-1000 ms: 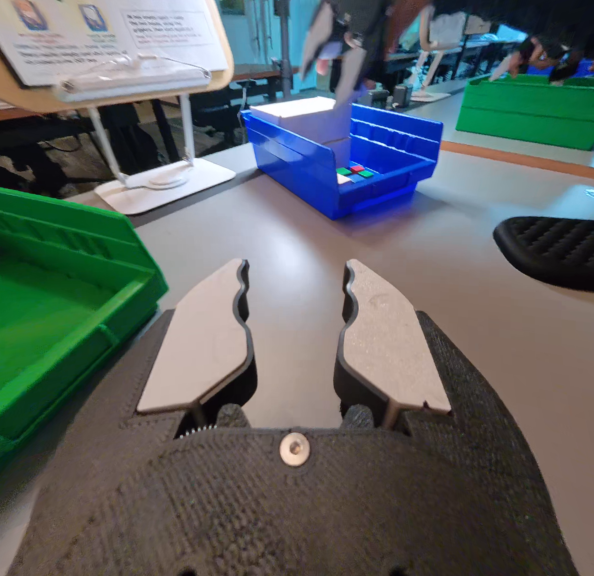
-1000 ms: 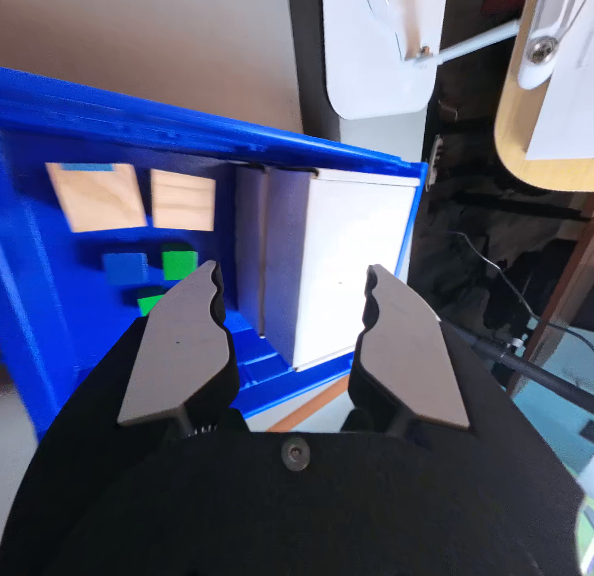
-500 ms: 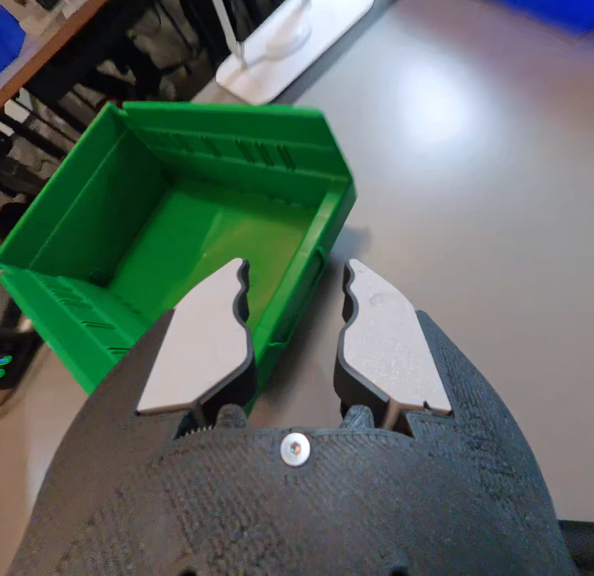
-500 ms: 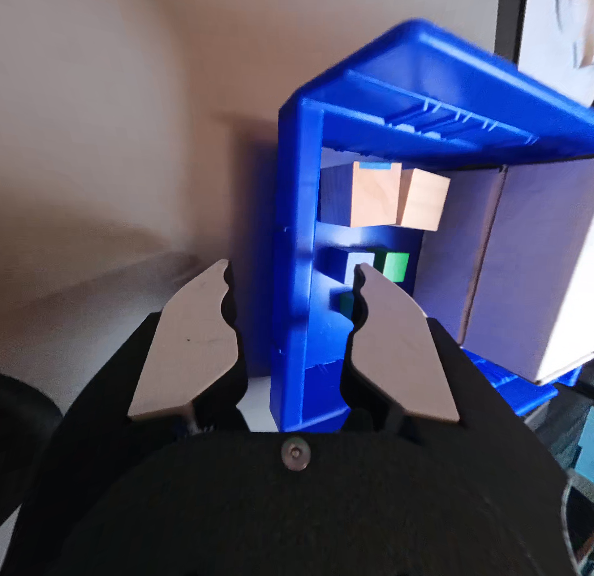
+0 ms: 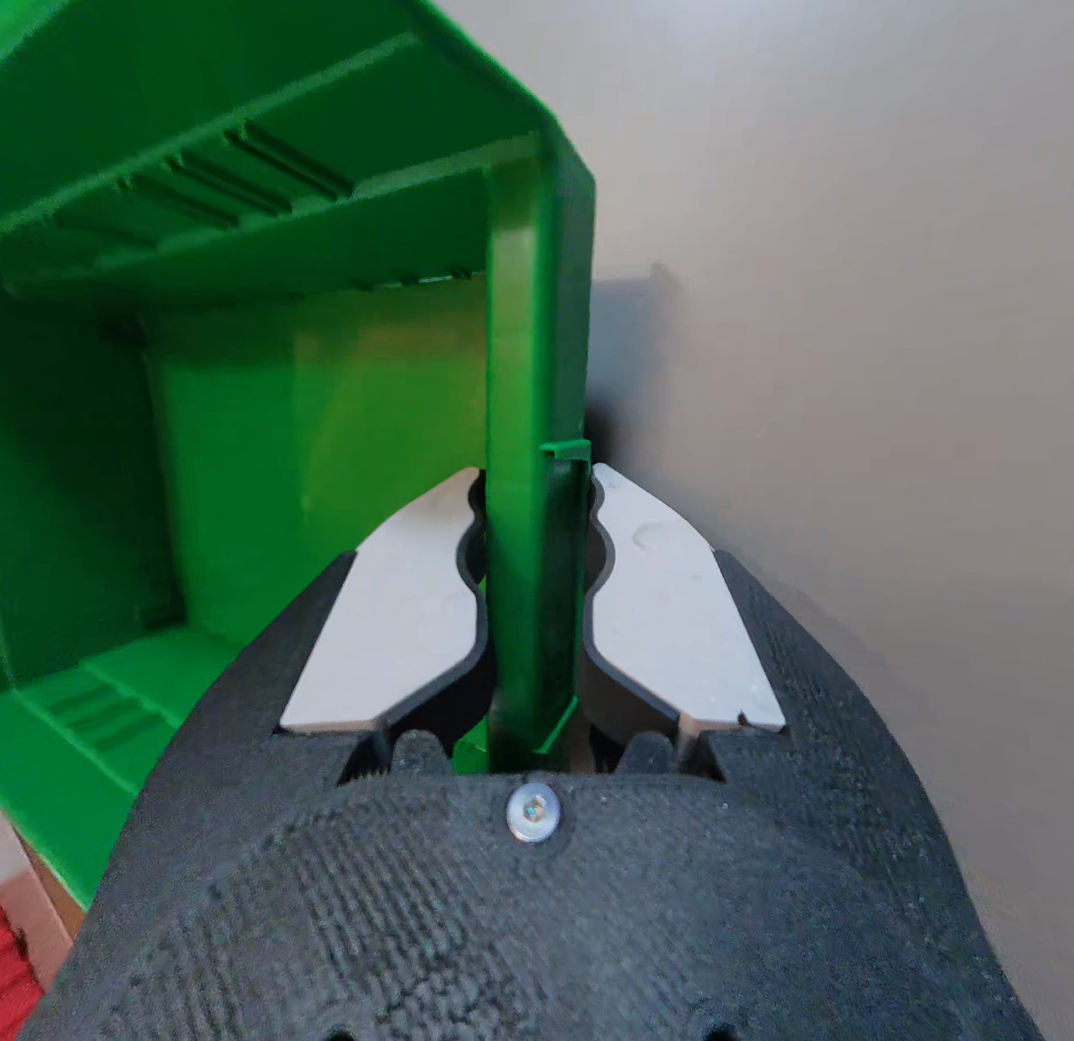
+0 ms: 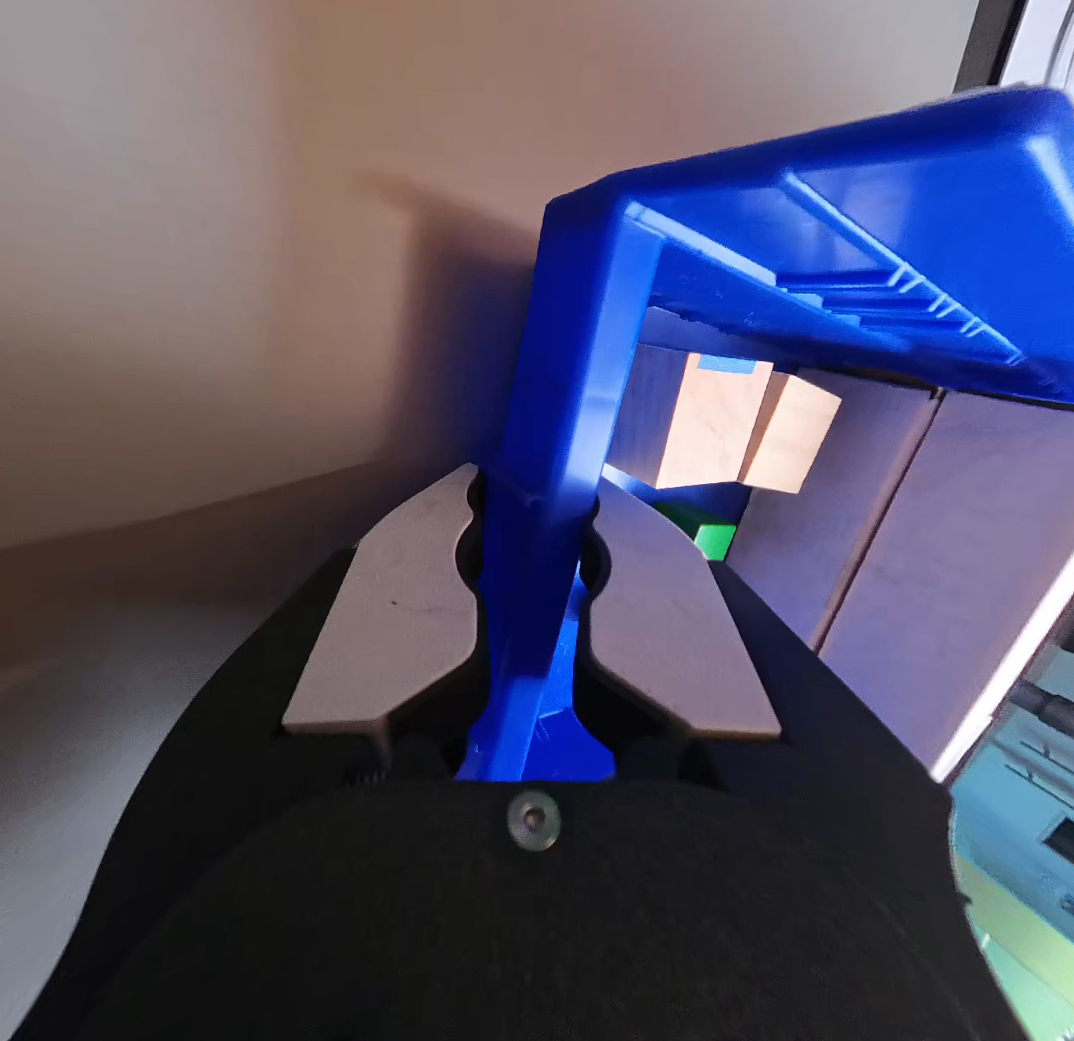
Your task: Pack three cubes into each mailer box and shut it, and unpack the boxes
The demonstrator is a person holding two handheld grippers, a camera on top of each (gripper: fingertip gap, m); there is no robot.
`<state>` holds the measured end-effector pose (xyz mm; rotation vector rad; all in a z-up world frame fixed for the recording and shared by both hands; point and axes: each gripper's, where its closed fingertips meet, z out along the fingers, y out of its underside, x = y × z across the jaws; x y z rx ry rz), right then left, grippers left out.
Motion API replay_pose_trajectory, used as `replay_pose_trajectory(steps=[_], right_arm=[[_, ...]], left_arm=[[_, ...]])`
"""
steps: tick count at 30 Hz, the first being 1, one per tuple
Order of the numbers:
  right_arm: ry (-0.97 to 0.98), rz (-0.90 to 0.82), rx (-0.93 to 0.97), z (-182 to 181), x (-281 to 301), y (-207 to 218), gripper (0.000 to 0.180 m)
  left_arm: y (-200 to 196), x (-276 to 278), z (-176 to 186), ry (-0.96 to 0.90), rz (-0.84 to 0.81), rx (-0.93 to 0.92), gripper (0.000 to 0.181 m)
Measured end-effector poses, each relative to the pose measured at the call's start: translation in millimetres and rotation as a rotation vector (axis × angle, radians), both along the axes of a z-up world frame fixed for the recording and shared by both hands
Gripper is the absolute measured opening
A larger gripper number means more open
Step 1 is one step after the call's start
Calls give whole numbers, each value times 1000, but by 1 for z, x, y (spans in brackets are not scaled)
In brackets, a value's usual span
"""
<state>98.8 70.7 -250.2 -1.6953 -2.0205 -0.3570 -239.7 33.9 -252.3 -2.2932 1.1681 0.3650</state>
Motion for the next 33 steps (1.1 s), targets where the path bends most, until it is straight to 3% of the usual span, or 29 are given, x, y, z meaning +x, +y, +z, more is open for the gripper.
replay_pose_trajectory(steps=[12,17,21,25,29,33], right_arm=[[4,172,45,1,-33,-93,29],[170,154,9,12,-40,-132,31],[547,-11,33,71,-23,-140,36],[859,-308,130,116,43,-123,39],[1013,-553,144,109,93,-109,51],[1122,-659,57,84,91,-103,59]], left_arm=[[-13,111,1,26,-366,27,29],[-17,121,5,-7,-435,70,33],[-37,130,43,-228,-373,226,44],[-82,156,77,-526,-295,261,50],[-112,194,92,-774,-196,243,57],[-109,218,84,-901,-31,228,62]])
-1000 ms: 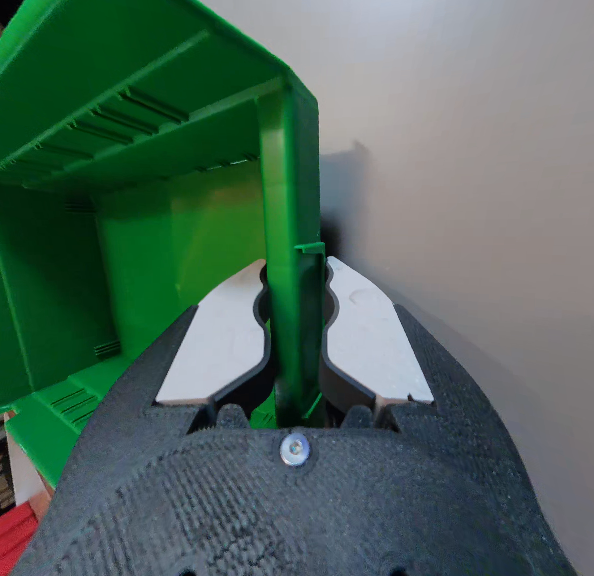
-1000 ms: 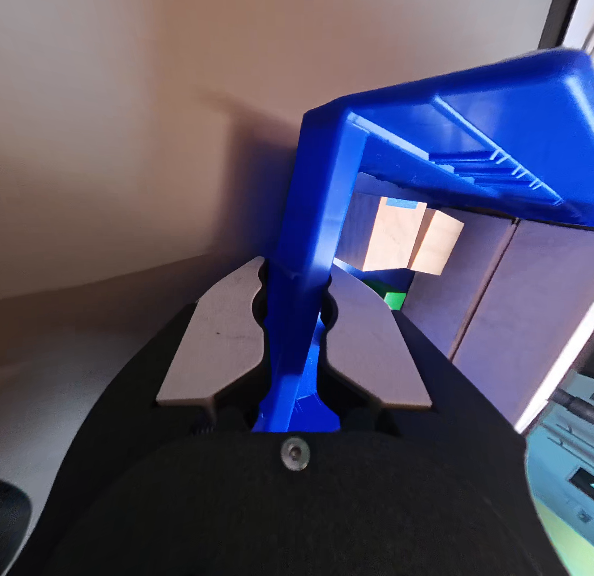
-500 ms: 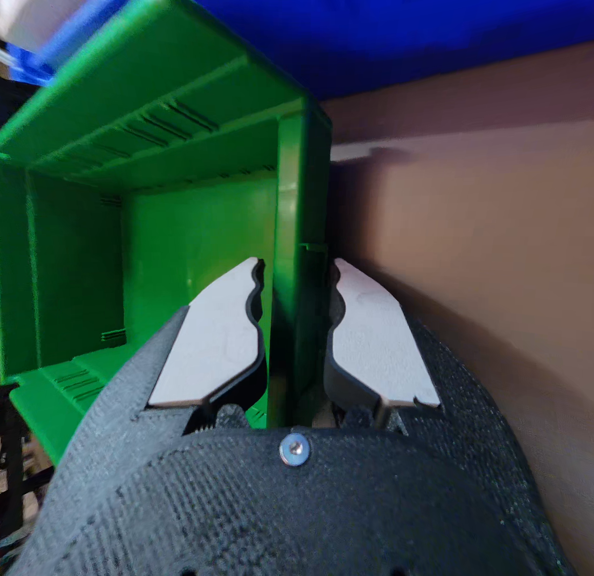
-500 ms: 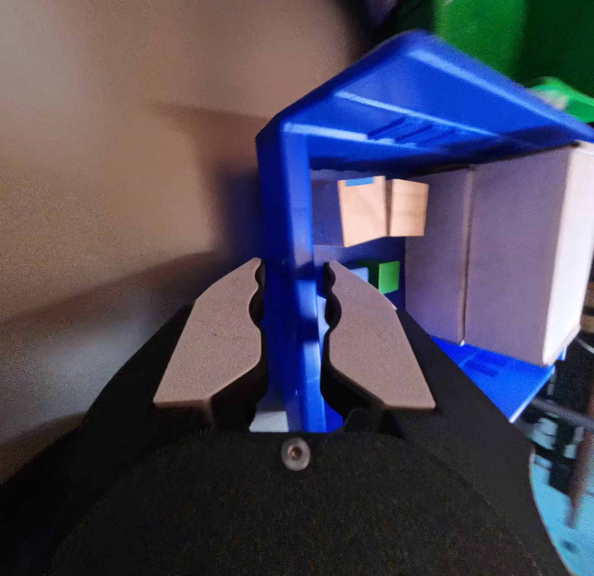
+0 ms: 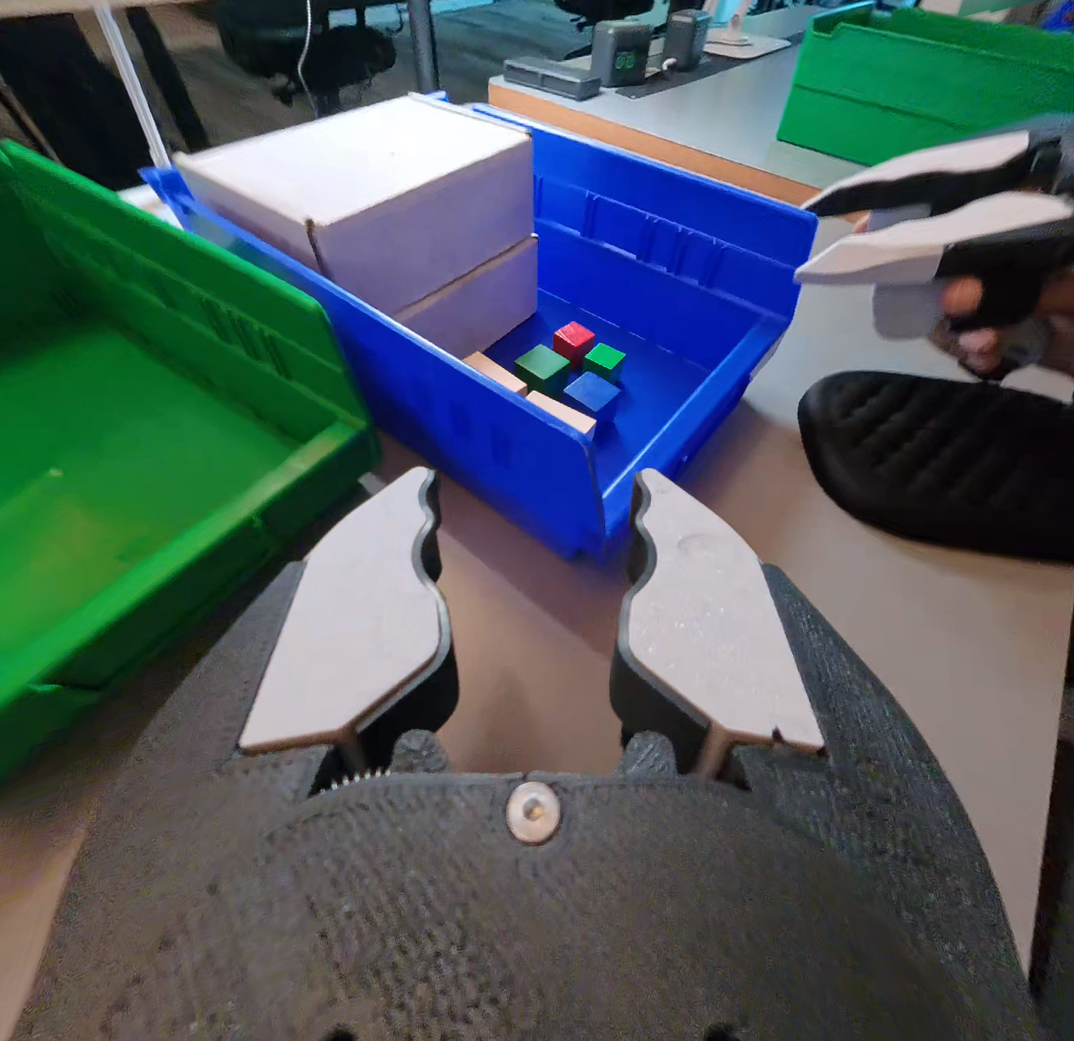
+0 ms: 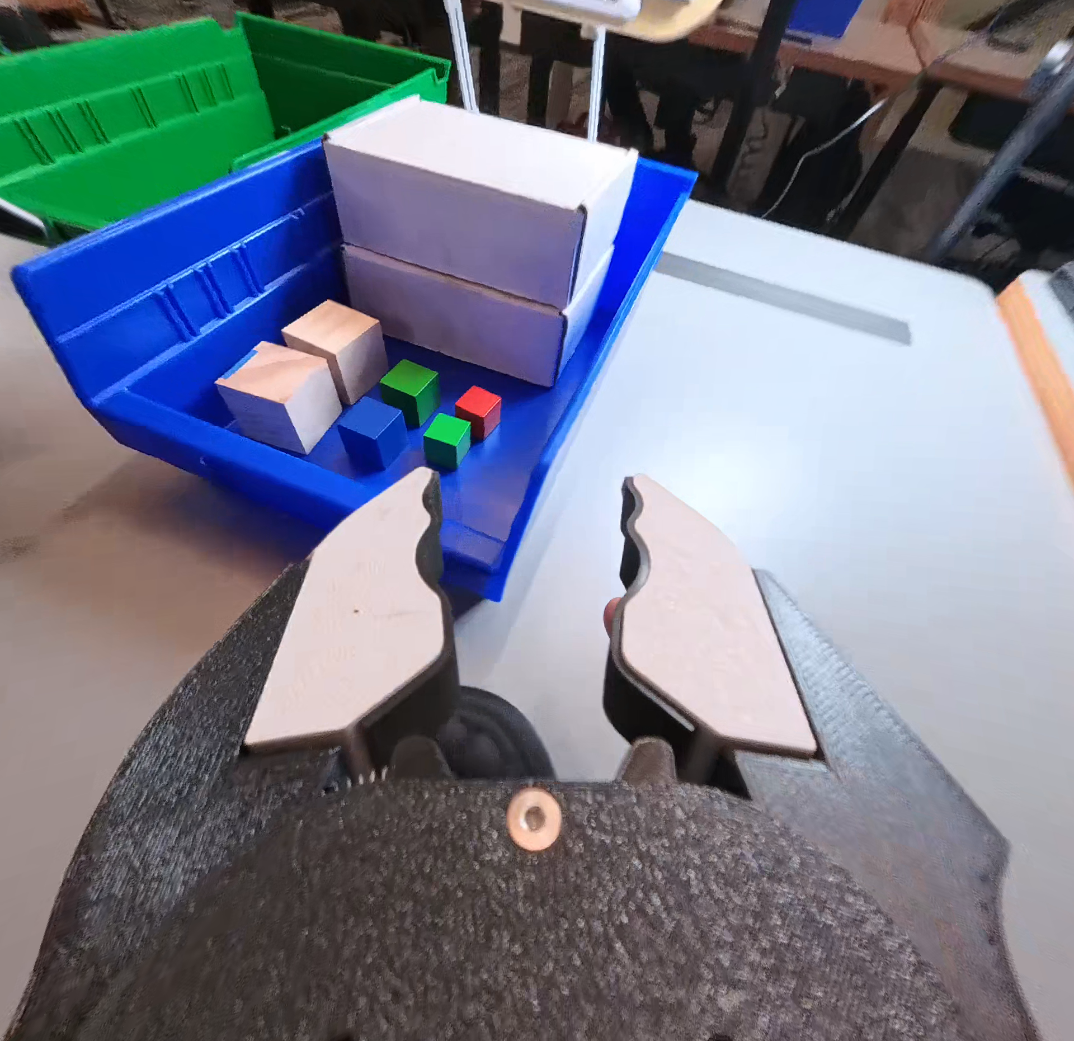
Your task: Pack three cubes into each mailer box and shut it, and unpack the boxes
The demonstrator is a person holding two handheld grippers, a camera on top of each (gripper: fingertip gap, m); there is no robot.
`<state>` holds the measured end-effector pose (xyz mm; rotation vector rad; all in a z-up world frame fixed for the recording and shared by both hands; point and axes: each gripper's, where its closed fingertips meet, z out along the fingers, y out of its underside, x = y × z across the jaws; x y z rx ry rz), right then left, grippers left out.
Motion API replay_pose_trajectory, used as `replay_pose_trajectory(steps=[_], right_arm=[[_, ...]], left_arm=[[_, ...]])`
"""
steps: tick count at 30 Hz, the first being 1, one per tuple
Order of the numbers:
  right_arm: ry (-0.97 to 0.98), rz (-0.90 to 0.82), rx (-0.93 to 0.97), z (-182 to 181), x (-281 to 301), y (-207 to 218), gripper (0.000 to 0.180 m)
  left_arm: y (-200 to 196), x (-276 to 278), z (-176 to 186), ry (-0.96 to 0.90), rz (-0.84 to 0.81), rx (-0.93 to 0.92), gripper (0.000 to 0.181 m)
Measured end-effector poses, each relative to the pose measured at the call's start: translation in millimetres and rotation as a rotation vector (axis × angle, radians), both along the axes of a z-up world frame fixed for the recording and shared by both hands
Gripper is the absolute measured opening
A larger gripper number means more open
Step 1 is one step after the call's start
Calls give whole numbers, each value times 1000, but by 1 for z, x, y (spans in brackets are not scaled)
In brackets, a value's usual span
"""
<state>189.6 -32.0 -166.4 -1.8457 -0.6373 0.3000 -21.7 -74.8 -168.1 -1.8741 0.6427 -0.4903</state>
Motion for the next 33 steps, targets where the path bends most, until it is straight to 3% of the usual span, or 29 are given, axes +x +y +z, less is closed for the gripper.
replay_pose_trajectory(steps=[5,14,17,22,27,33], right_arm=[[46,-46,-106,-22,-19,14,59],[47,-176,-65,-29,-11,28,8],[59,-205,-56,-27,-6,29,6],[21,-212,6,-16,-7,20,6],[53,-218,78,19,-14,10,7],[99,-131,168,96,-54,7,10]], left_arm=[[19,28,-16,-92,90,-76,66],[46,31,-24,-119,312,15,45],[46,28,-21,-173,334,-18,27],[44,24,-17,-129,350,-10,21],[41,16,23,-123,331,69,21],[34,-25,100,-143,363,171,19]])
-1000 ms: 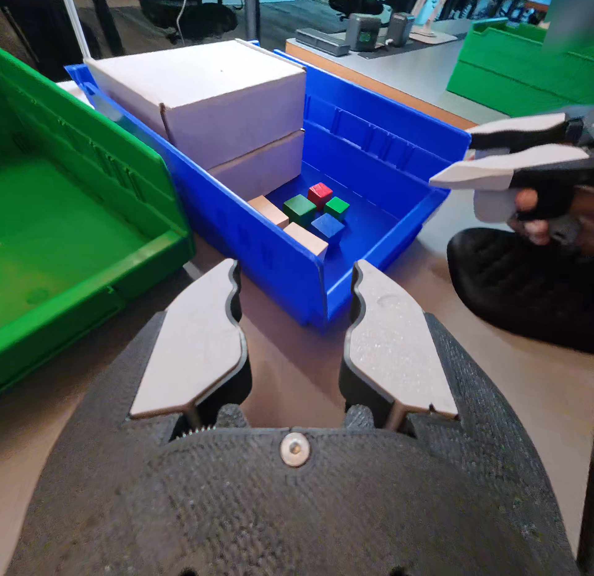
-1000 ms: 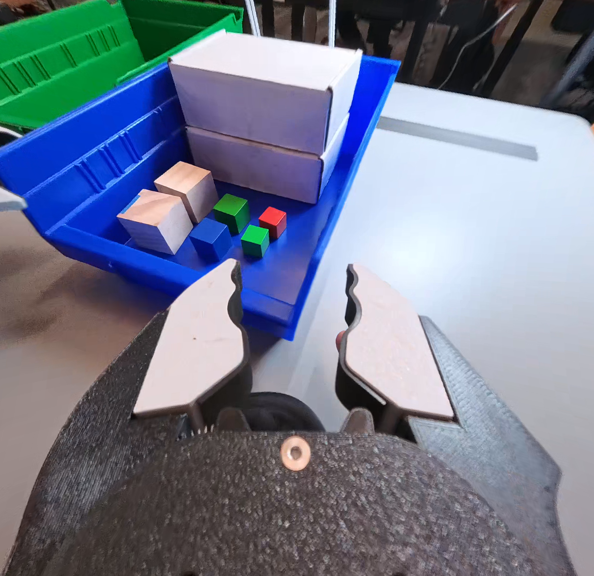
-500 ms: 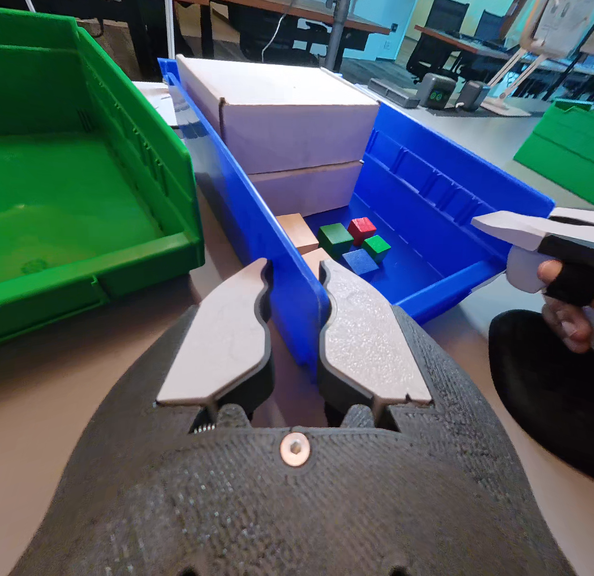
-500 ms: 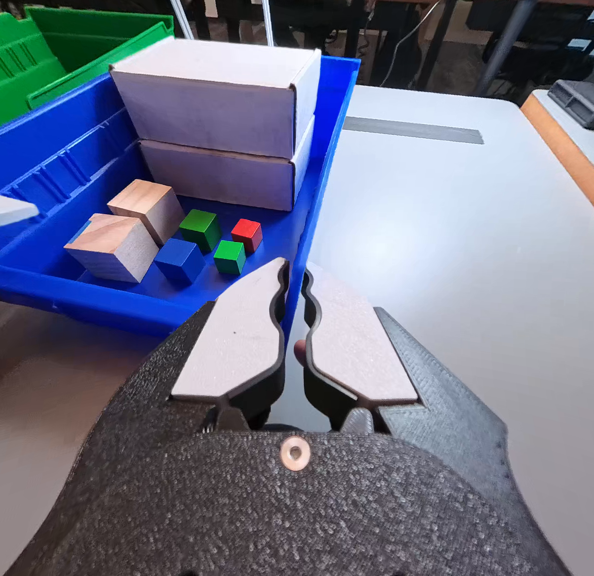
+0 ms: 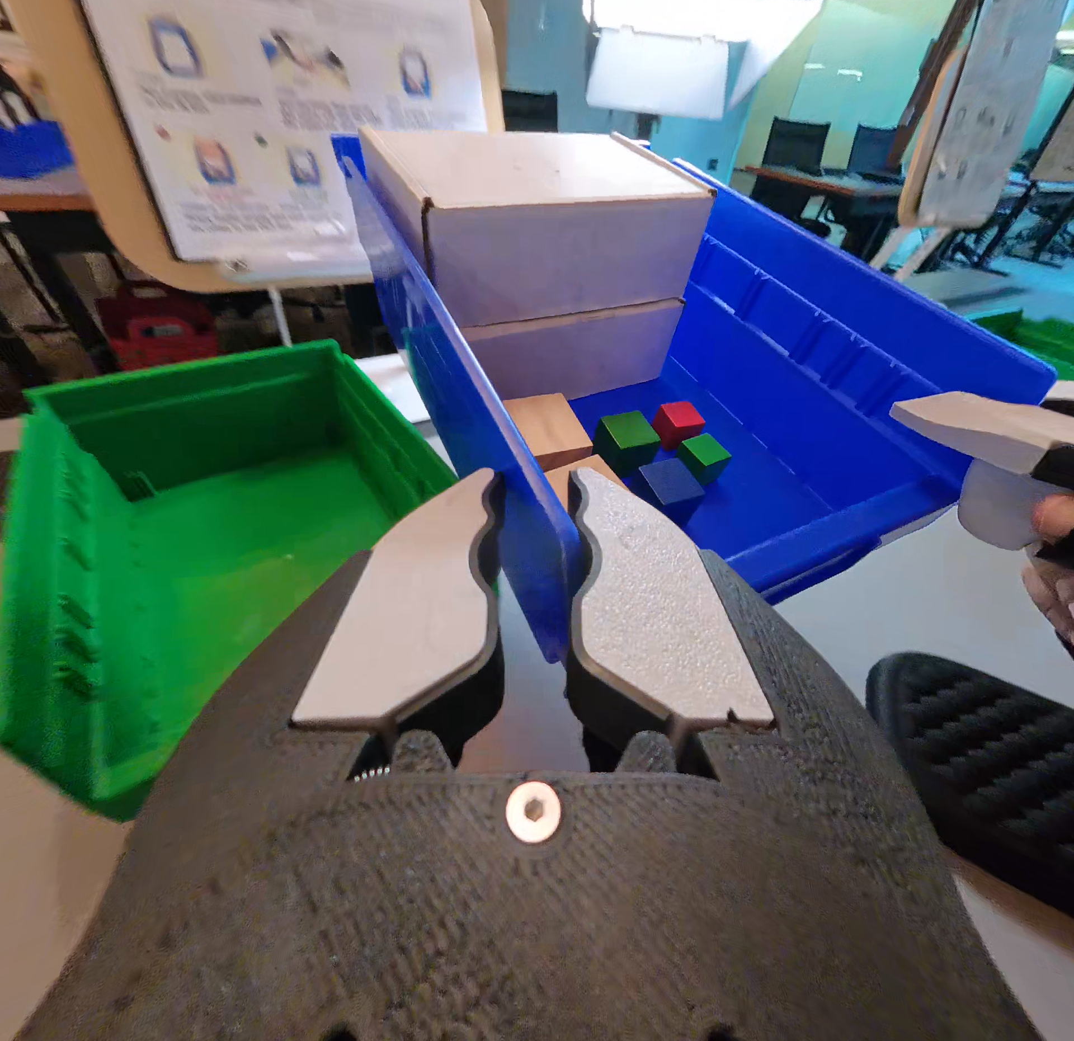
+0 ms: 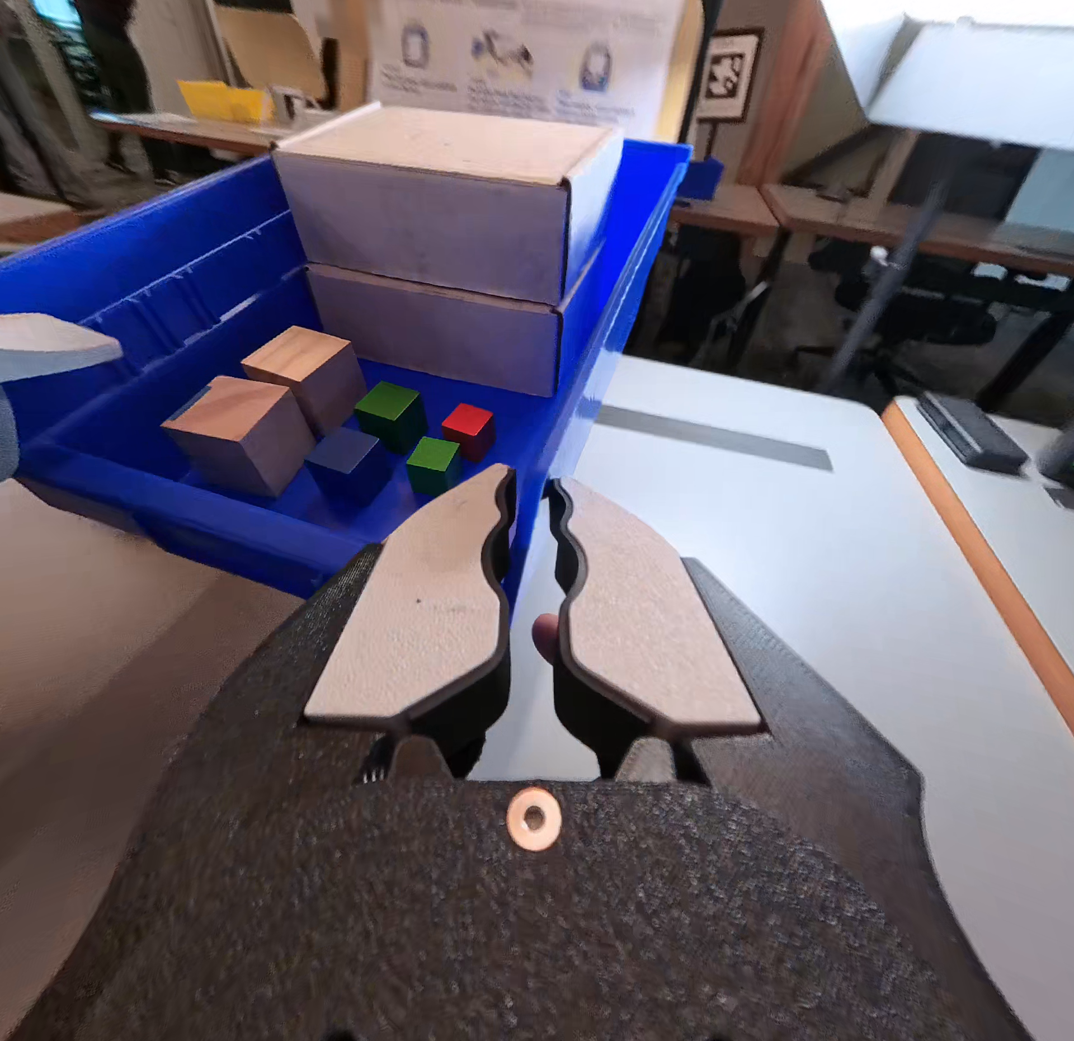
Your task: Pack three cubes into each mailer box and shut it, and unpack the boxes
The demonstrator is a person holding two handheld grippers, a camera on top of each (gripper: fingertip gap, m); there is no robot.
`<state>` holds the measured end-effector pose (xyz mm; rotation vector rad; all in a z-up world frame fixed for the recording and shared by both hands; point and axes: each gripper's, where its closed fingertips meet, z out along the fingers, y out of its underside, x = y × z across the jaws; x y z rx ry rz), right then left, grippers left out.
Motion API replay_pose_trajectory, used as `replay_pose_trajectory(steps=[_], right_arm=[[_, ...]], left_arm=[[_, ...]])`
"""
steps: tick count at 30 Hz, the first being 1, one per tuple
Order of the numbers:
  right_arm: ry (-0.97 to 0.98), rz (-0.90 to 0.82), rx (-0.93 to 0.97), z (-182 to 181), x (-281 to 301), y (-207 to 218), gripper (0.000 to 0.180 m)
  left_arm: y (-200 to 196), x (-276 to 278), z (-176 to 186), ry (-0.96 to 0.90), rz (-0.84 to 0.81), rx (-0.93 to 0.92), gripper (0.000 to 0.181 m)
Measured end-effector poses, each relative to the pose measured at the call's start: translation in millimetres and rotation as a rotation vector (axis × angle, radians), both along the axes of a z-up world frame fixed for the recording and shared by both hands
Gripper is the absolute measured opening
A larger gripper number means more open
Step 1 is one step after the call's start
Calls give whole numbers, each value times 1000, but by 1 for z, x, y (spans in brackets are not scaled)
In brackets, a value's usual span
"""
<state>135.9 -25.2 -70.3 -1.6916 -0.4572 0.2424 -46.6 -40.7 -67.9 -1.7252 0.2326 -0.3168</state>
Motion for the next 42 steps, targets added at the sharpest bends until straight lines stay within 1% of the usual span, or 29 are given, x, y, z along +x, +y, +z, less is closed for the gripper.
replay_pose_trajectory(steps=[2,5,8,10,15,18,21,24,28,31,33,35,37,38,39,40,42], right_arm=[[5,51,19,19,-26,1,11],[19,134,33,35,-77,3,12],[40,237,29,40,-139,0,12],[41,300,25,39,-182,-6,13],[43,444,-11,23,-279,-29,14],[27,502,-47,2,-325,-44,14],[-1,542,-91,-25,-358,-55,14],[-41,568,-131,-56,-378,-65,15],[-86,570,-167,-92,-383,-68,17],[-110,569,-183,-113,-378,-65,18],[-149,595,-181,-124,-378,-64,20],[-151,628,-172,-124,-378,-66,23],[-163,684,-189,-123,-376,-67,31],[-150,731,-192,-119,-374,-70,36],[-137,793,-183,-113,-371,-75,44],[-153,819,-180,-109,-364,-74,50],[-211,850,-161,-101,-347,-64,62]], left_arm=[[-4,-27,22,5,47,26,18],[-15,-77,46,13,140,60,17],[-34,-134,62,14,243,88,17],[-48,-174,65,18,312,90,16],[-88,-263,52,-6,472,71,15],[-108,-305,31,-28,550,40,14],[-121,-337,5,-61,594,8,13],[-126,-357,-23,-86,617,-22,13],[-118,-366,-58,-119,609,-47,12],[-109,-365,-80,-119,595,-79,12],[-106,-370,-96,-62,630,-111,6],[-103,-373,-110,-33,638,-157,6],[-100,-367,-114,-23,581,-159,13],[-100,-363,-113,1,542,-152,22],[-100,-361,-108,36,516,-127,28],[-102,-360,-99,76,513,-87,33],[-107,-357,-78,174,490,-18,34]])
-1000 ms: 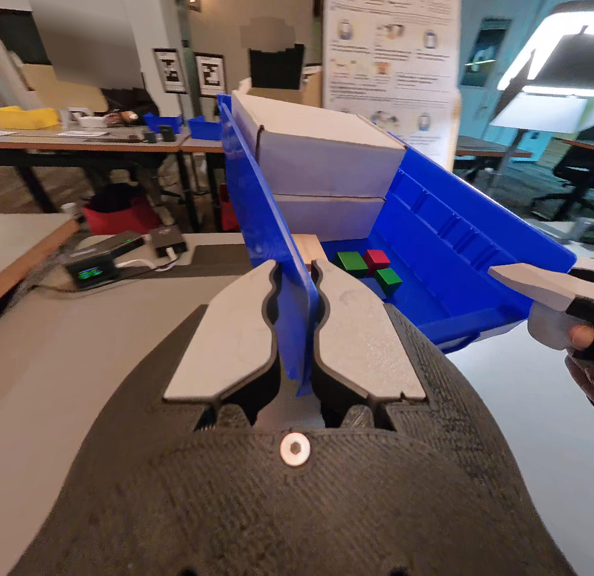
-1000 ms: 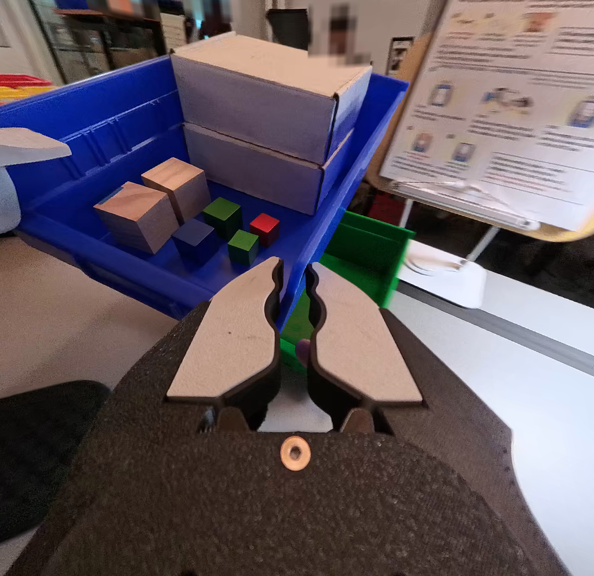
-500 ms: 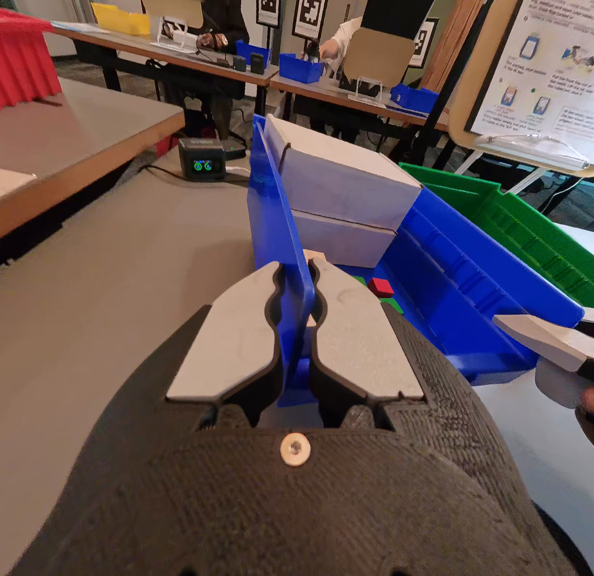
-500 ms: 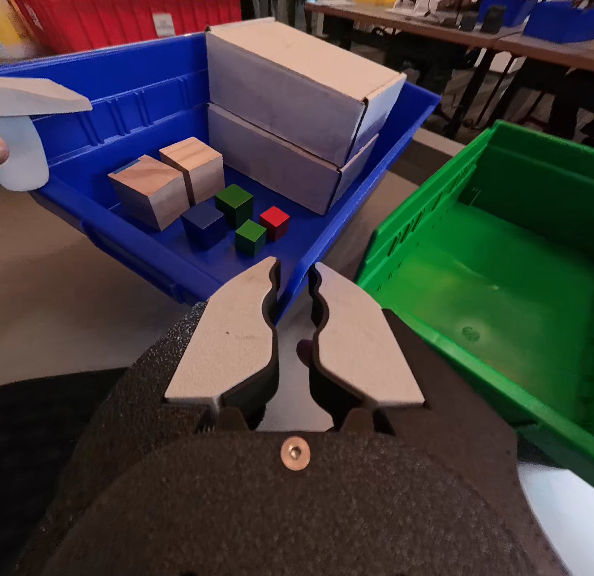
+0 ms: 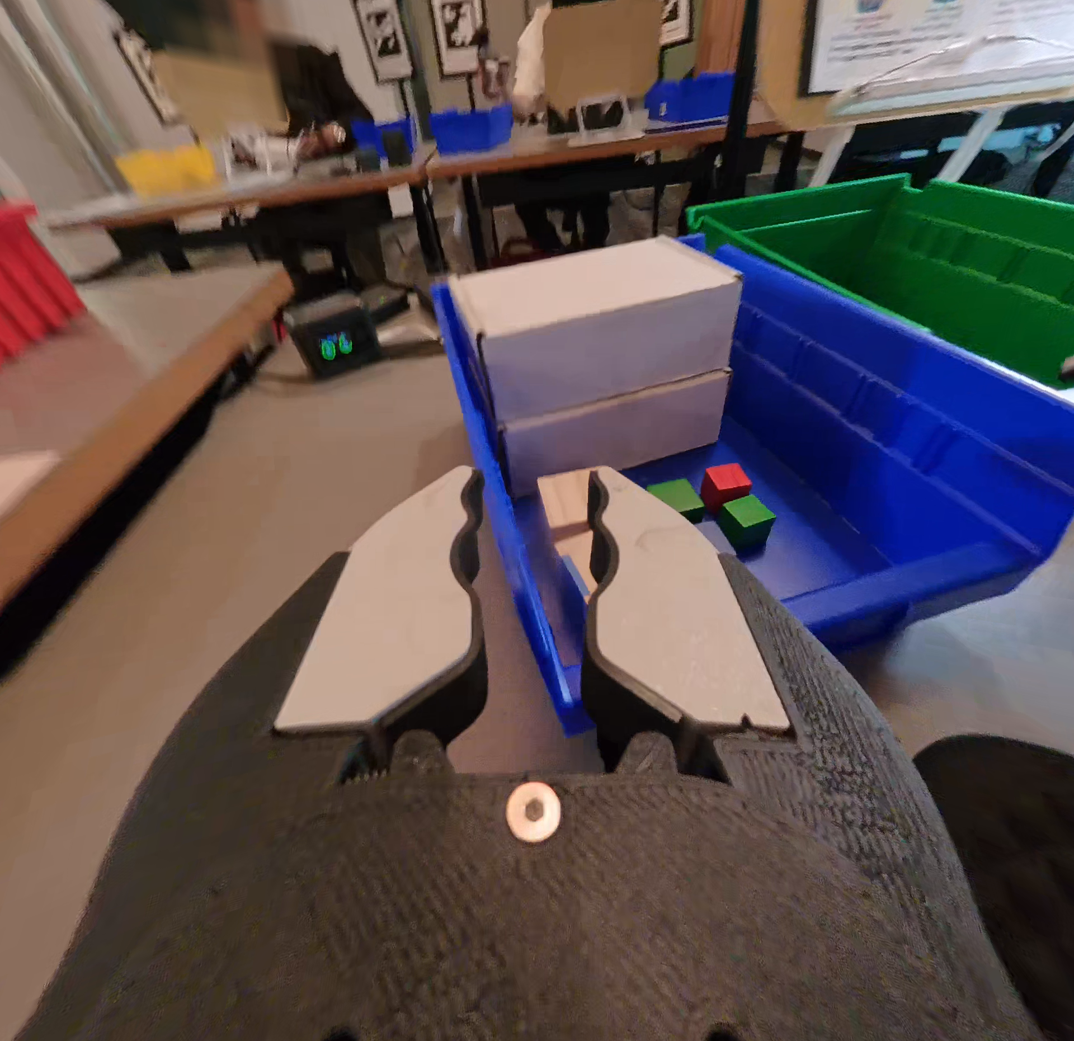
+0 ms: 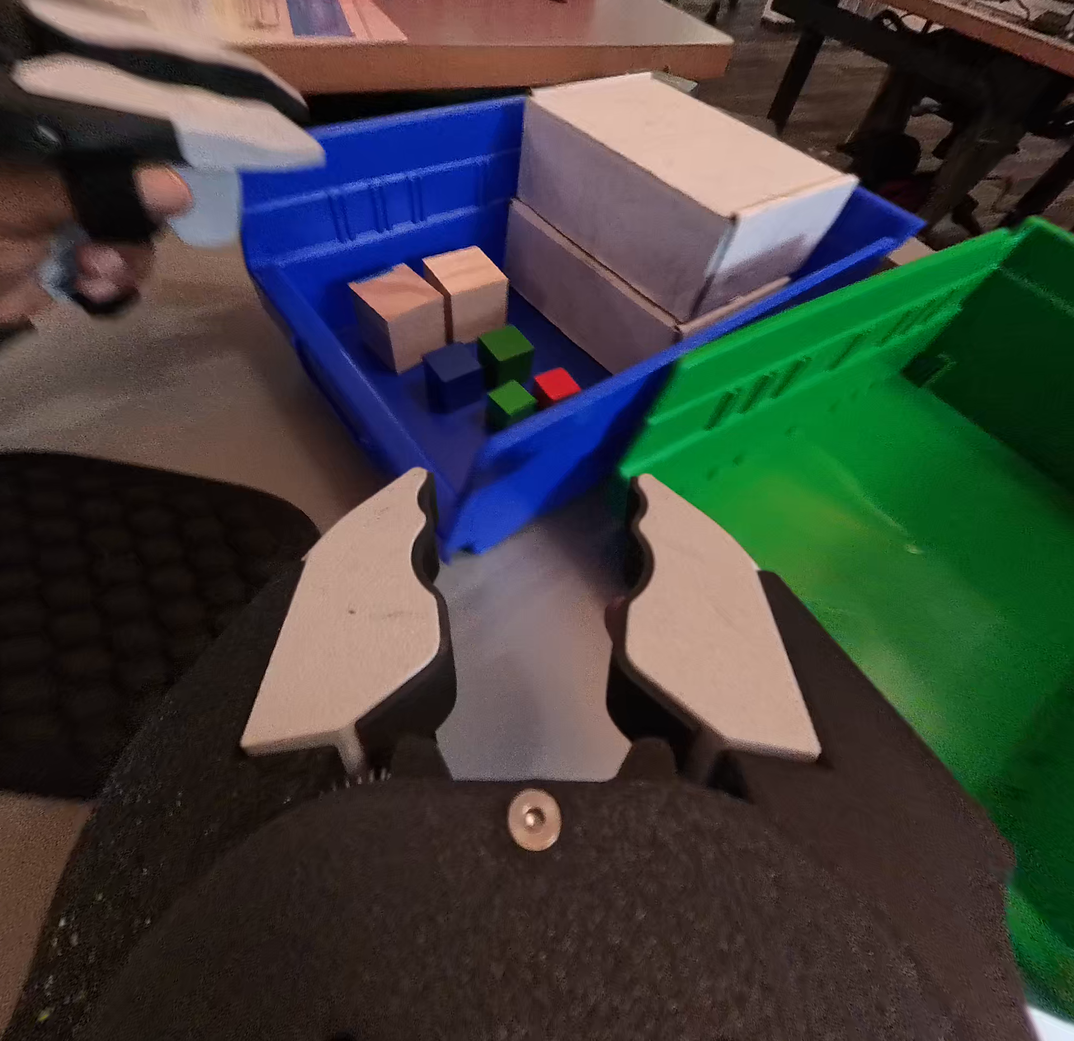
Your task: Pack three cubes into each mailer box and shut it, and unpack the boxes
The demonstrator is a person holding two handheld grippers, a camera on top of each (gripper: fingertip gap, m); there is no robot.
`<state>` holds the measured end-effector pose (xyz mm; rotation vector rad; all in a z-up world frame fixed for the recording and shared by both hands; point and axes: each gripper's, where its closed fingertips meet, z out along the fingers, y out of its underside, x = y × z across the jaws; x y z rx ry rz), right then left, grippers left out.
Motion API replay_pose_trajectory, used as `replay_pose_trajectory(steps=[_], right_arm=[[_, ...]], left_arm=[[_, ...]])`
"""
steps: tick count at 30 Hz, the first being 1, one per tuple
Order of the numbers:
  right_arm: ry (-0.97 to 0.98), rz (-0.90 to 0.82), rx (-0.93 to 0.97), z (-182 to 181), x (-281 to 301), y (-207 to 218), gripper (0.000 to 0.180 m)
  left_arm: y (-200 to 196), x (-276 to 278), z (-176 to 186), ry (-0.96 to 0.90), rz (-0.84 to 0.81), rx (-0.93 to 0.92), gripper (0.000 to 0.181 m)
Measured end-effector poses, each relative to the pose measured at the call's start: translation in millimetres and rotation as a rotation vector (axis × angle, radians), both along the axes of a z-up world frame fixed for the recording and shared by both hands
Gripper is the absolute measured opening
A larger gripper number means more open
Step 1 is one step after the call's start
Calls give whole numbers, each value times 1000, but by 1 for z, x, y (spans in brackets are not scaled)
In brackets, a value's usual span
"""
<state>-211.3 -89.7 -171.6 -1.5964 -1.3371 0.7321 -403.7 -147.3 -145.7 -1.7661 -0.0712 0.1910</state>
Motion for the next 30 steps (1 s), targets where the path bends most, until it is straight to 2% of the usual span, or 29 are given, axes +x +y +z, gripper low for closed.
replay_pose_trajectory(steps=[3,5,8,10,12,14,16,22,30], right_arm=[[-107,-8,98,6,29,31,66],[-232,20,175,-2,42,49,68],[-421,99,263,-28,50,68,72],[-527,138,274,-47,52,76,71],[-623,147,297,-62,56,83,61],[-677,122,374,-68,61,92,39],[-680,130,423,-66,67,91,32],[-693,120,392,-66,121,70,34],[-709,31,359,-66,221,43,34]], left_arm=[[-4,25,22,127,-144,-28,24],[-4,50,23,172,-287,-100,27],[1,83,4,263,-462,-254,43],[3,101,-27,324,-570,-417,54],[5,107,-59,417,-629,-565,60],[12,105,-80,516,-648,-634,52],[15,108,-89,555,-682,-657,46],[22,117,-90,679,-697,-676,31],[39,138,-91,661,-738,-634,29]])
